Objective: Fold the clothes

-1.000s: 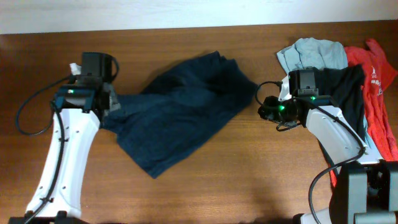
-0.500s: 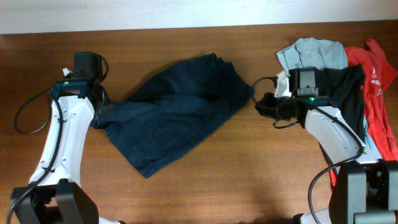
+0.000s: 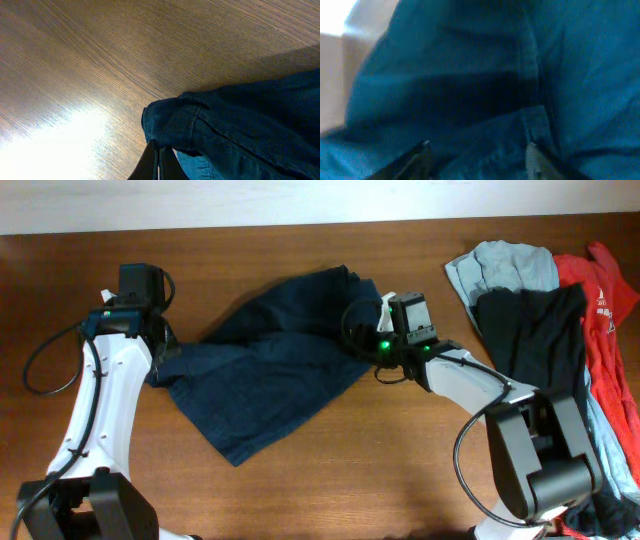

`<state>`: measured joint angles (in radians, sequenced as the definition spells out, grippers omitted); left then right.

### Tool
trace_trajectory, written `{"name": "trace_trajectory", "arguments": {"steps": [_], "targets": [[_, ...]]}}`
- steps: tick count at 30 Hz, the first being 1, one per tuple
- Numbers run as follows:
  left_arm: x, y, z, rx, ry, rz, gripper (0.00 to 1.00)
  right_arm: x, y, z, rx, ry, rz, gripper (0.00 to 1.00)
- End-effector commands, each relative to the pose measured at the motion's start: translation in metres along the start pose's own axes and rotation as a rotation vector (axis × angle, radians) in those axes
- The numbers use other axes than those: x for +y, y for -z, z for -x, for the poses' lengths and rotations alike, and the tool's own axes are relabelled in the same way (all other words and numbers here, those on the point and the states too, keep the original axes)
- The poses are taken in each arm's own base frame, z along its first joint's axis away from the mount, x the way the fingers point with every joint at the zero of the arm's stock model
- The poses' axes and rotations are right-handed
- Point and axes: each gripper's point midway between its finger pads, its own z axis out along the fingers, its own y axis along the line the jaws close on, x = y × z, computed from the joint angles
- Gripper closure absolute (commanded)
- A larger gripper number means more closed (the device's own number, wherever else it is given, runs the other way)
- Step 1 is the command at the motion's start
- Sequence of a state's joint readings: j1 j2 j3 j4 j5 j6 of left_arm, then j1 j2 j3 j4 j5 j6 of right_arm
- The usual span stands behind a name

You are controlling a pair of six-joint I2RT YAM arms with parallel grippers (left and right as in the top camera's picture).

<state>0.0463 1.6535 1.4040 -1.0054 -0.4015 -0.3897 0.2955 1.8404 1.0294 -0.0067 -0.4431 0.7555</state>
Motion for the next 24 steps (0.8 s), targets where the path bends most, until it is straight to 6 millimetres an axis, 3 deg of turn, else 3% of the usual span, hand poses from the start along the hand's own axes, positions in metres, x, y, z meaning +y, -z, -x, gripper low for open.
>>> {"name": "trace_trajectory", "arguments": {"steps": [1,6,7,9,12,16,24], "targets": [[0.005,-0.003,-0.002,0.005,-0.004,0.027,0.99,0.005,0.000,0.007,-0.024,-0.260,0.023,0.25],[0.005,-0.003,-0.002,0.004,-0.004,0.027,1.00,0.002,0.000,0.006,-0.026,-0.369,0.010,0.24],[0.005,-0.003,-0.002,0.004,-0.005,0.027,0.99,-0.001,0.000,0.008,-0.038,-0.344,-0.004,0.24],[0.005,-0.003,-0.002,0.005,-0.031,0.027,1.00,0.002,0.003,0.022,-0.081,-0.085,0.017,0.26],[0.005,-0.003,-0.003,0.007,-0.043,0.027,0.99,0.004,0.007,0.028,-0.087,0.084,0.041,0.32],[0.004,-0.003,-0.002,0.005,-0.043,0.026,1.00,-0.006,0.010,0.029,-0.073,0.110,0.025,0.46],[0.004,-0.003,-0.002,0.005,-0.043,0.026,0.99,-0.030,0.010,0.022,-0.056,0.104,-0.087,0.45]]}}
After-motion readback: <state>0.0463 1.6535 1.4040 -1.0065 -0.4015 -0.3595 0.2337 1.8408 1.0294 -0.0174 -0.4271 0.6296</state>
